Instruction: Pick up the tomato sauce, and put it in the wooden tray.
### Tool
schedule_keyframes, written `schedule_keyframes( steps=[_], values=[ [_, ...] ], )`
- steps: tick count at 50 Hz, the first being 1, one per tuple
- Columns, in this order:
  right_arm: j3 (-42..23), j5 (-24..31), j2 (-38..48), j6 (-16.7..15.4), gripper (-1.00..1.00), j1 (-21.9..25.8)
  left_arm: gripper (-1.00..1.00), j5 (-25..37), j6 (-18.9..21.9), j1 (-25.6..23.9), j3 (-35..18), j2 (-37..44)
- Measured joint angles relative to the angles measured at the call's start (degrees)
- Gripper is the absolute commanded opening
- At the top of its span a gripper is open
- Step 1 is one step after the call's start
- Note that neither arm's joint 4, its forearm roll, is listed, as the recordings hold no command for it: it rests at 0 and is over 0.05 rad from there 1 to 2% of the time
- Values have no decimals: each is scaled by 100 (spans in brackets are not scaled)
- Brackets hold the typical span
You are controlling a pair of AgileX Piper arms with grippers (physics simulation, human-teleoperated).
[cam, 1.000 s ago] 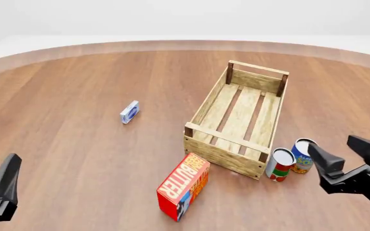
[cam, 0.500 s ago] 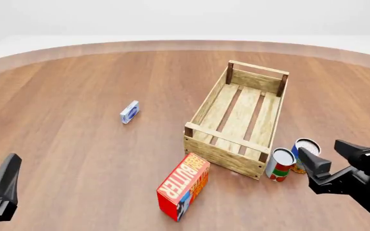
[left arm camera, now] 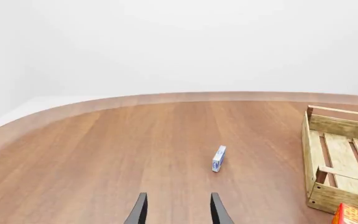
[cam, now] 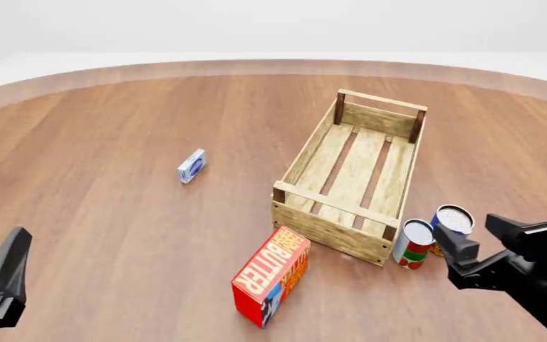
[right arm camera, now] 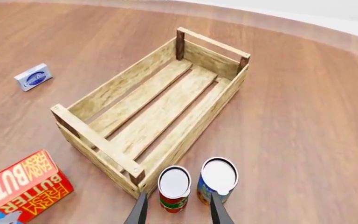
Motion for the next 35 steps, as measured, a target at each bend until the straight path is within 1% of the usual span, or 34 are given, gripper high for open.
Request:
schedule_keyframes(
  steps=[35],
  values=[
    [157, -688, 731, 19, 100, -63, 100, 0, 0, 0, 0, 0]
  ],
)
